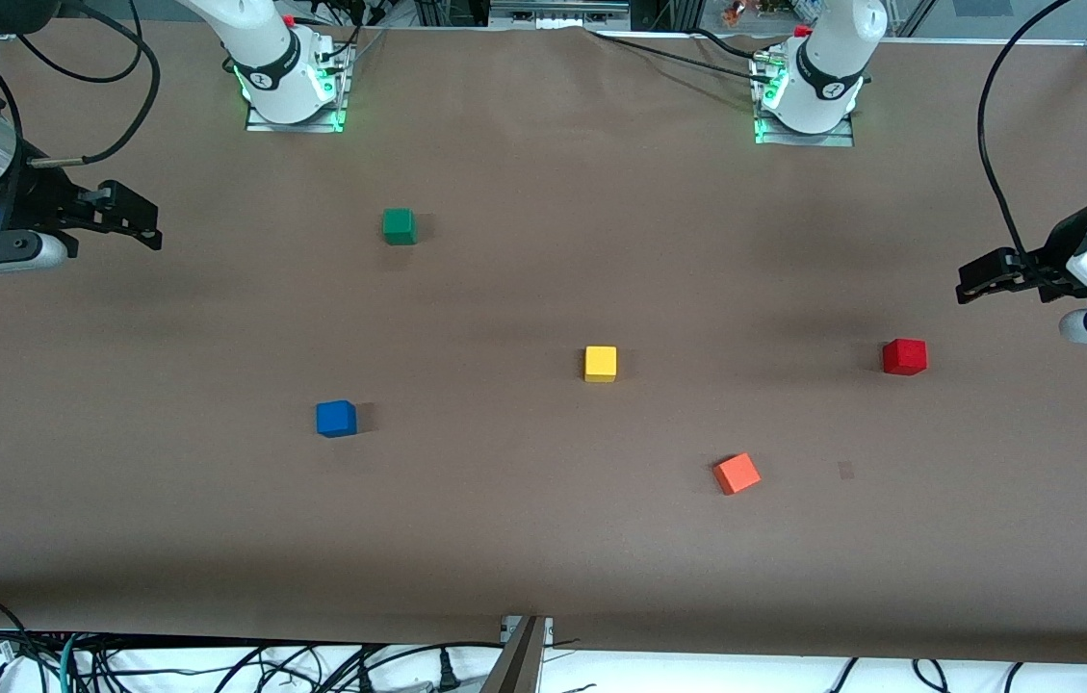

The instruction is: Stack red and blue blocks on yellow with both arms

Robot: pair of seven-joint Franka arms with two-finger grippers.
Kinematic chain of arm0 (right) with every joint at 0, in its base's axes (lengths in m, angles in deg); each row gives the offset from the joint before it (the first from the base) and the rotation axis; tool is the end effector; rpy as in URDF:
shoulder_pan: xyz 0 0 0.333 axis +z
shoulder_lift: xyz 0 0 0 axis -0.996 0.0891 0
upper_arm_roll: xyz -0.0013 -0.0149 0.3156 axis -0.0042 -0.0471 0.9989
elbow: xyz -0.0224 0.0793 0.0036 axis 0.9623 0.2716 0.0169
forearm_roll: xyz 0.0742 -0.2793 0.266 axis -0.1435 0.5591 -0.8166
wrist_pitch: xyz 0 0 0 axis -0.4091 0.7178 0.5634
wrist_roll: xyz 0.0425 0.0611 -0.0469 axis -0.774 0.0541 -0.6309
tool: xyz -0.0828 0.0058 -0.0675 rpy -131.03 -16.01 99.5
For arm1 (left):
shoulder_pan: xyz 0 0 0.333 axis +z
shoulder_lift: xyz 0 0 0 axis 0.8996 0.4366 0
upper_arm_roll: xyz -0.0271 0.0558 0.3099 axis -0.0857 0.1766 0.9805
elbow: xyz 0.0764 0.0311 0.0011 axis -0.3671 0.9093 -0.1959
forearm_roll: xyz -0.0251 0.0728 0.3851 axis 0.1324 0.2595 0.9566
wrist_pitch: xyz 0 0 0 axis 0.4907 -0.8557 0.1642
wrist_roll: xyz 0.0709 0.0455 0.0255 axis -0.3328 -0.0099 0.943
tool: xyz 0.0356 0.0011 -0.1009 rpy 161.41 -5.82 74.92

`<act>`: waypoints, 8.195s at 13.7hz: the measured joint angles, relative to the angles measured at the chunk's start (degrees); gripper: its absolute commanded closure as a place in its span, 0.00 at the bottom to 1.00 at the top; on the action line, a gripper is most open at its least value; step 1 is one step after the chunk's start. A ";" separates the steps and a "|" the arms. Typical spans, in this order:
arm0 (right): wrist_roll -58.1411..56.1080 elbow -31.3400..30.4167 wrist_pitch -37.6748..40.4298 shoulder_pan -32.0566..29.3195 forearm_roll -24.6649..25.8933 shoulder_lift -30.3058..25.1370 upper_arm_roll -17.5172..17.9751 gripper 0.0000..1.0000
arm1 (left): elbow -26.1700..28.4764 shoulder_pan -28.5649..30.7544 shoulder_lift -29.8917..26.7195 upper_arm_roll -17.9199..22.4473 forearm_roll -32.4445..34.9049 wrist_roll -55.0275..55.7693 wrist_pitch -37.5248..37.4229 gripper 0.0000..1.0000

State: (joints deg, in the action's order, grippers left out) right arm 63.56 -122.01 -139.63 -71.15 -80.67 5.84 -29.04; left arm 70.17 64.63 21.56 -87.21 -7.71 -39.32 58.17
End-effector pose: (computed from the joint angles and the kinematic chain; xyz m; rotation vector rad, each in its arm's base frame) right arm 0.5680 0.0607 0.6007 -3.1183 -0.1703 0.0487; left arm 0.6054 -0.0042 0.5721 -3.1349 -0.0786 0.1235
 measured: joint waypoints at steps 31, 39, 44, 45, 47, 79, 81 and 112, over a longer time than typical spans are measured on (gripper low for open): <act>-6.70 -0.11 1.41 -0.06 -0.01 7.54 -0.16 0.00 | 27.09 11.94 17.61 0.29 0.04 -16.64 42.24 0.00; -6.70 -0.37 -0.38 0.49 -0.27 10.82 0.36 0.00 | 31.68 11.93 17.33 -0.14 0.04 -16.70 42.81 0.92; -5.98 -0.39 -5.28 0.77 -2.01 14.24 0.39 0.00 | 31.78 11.69 15.91 -0.80 0.04 -16.95 42.83 1.00; -5.51 -0.44 -7.31 0.95 -3.12 15.42 0.44 0.00 | 31.33 11.48 15.18 -1.62 0.04 -16.96 42.80 1.00; -4.36 -0.67 -12.59 1.77 -6.04 19.03 0.52 0.00 | 29.42 10.98 13.86 -4.72 0.04 -16.71 42.17 1.00; 7.79 18.07 -17.65 8.91 -9.79 38.57 0.74 0.72 | -8.09 -23.15 28.56 -10.97 4.20 29.28 18.36 0.00; 14.97 19.88 -16.98 12.12 -9.85 38.57 0.94 0.71 | -14.46 -20.54 27.85 -10.39 4.20 29.29 12.87 0.00; 62.65 33.27 -26.75 37.43 -4.07 49.02 -0.98 0.00 | 3.38 9.42 0.11 -10.49 2.60 0.73 1.78 0.00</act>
State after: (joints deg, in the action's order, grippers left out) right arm 126.21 -88.73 -166.38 -33.72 -84.74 54.86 -30.02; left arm 73.54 74.05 21.67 -97.70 -5.11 -38.59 59.94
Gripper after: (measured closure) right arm 0.000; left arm 0.000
